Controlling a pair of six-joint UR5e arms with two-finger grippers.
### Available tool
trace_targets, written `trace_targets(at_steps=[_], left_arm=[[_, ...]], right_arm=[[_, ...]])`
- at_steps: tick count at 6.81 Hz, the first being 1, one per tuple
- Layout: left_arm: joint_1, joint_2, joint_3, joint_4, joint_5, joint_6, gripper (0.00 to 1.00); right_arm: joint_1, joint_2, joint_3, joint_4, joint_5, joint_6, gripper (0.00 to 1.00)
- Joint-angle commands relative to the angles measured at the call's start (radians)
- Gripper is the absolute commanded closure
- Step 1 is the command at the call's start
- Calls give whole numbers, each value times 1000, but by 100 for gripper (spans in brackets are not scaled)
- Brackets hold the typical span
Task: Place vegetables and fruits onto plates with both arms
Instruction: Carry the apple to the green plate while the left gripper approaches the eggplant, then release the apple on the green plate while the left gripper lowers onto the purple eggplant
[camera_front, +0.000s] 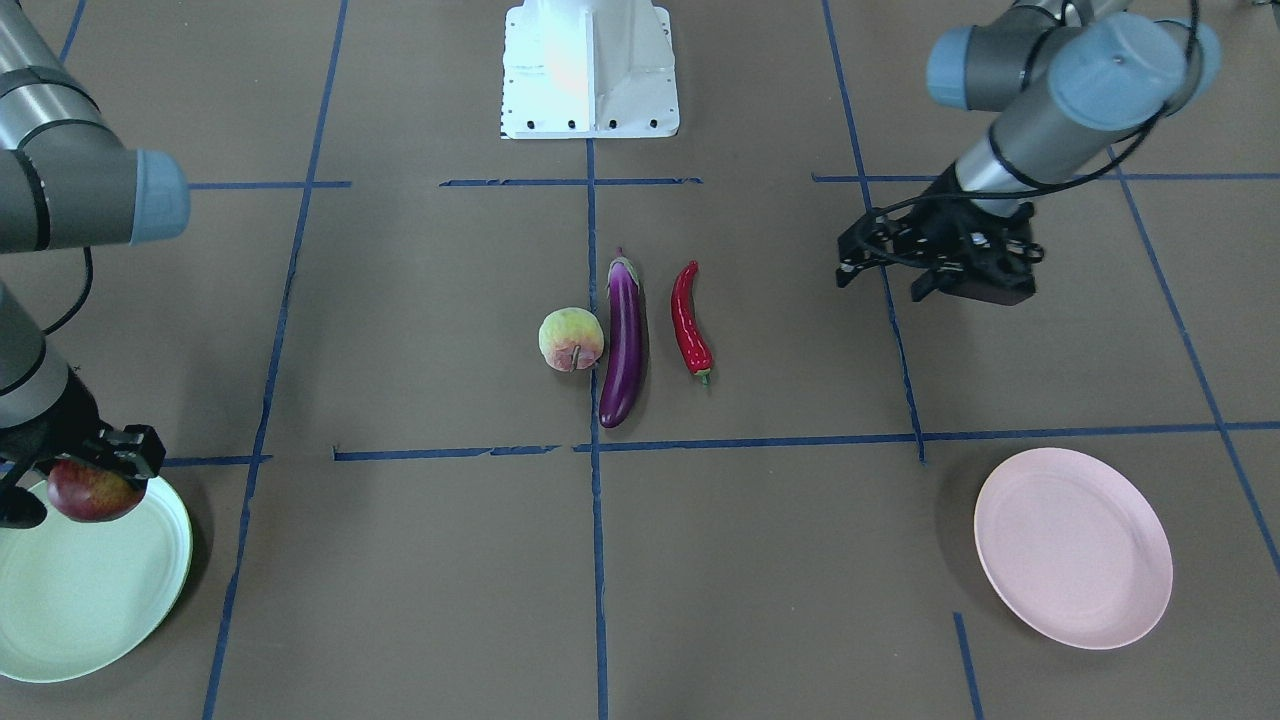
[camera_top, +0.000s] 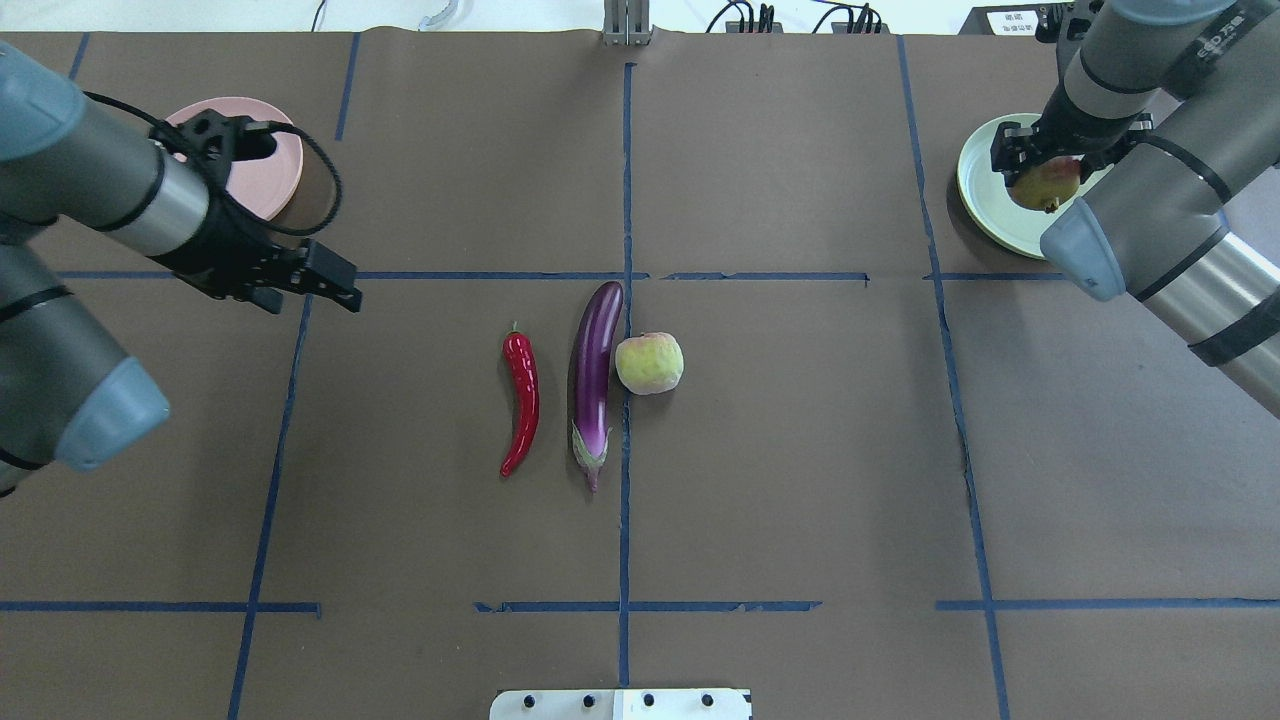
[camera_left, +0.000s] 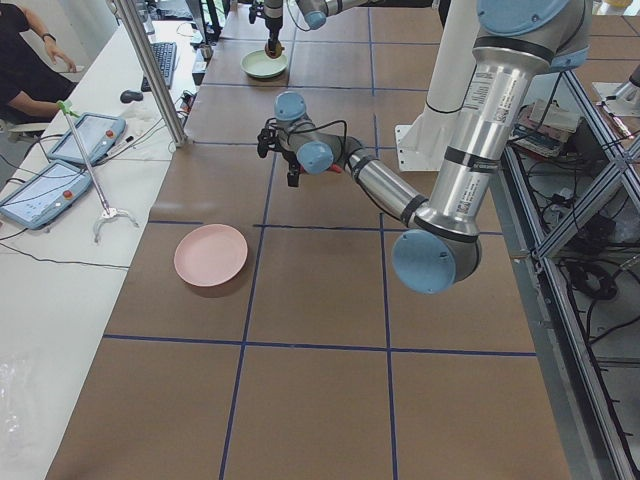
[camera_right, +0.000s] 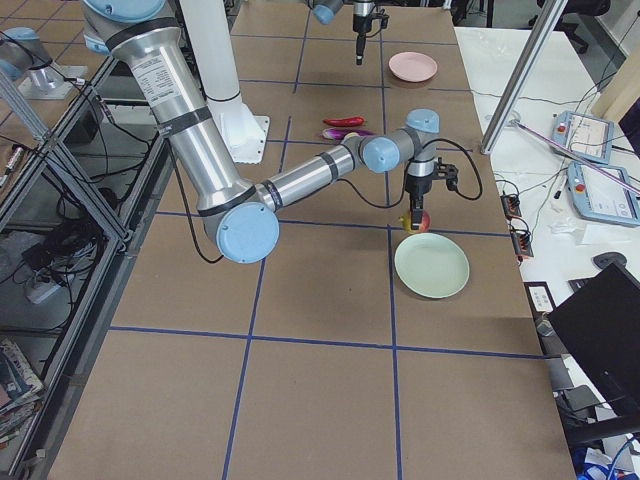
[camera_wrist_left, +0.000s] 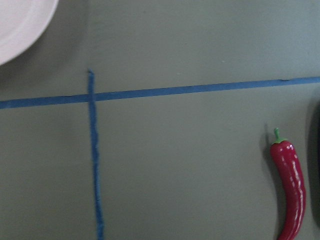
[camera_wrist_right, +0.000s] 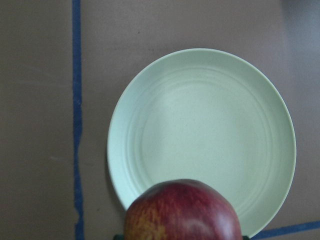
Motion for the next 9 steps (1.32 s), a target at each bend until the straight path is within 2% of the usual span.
trace_targets(at_steps=[1, 2, 3, 4, 5, 6, 8, 9], left_arm=[[98, -165, 116, 2, 119, -115, 0], [116, -210, 157, 1, 157, -113, 0], [151, -216, 187, 1, 202, -113, 0], [185, -220, 201, 1, 264, -115, 0], [203, -229, 208, -2, 283, -133, 0], [213, -270, 239, -5, 283, -156, 0], [213, -402, 383, -21, 309, -152, 1], [225, -404, 383, -40, 320, -149, 1]], right_arm=[[50, 4, -206, 165, 48, -54, 97], [63, -3, -228, 176, 49, -94, 94], [62, -8, -228, 176, 49, -96, 56], [62, -16, -228, 179, 49, -96, 10], [62, -28, -228, 218, 48, -93, 0], [64, -28, -218, 243, 54, -94, 0], [79, -39, -189, 246, 117, -99, 0], [77, -49, -167, 246, 115, -97, 0]])
